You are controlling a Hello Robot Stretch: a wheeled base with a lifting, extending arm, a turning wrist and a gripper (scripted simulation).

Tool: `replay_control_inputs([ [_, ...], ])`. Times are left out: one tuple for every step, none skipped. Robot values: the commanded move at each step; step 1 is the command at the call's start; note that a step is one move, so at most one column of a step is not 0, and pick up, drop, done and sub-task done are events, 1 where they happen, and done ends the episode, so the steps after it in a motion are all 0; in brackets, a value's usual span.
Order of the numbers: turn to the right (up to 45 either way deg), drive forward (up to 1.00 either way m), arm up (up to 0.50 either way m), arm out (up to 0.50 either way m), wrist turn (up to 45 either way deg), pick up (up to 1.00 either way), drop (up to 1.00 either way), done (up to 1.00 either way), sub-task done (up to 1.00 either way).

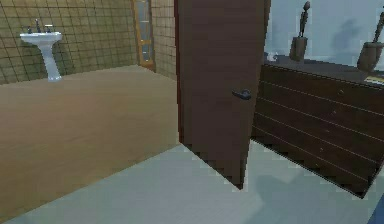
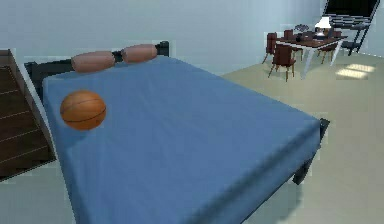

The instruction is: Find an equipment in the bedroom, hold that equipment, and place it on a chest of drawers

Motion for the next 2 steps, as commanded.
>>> replay_control_inputs([
  [0.0, 0.4, 0.0, 0.0, 0.0, 0.0, 0.0, 0.0, 0.0],
  [33.0, 0.0, 0.0, 0.0, 0.0, 0.0, 0.0, 0.0, 0.0],
])
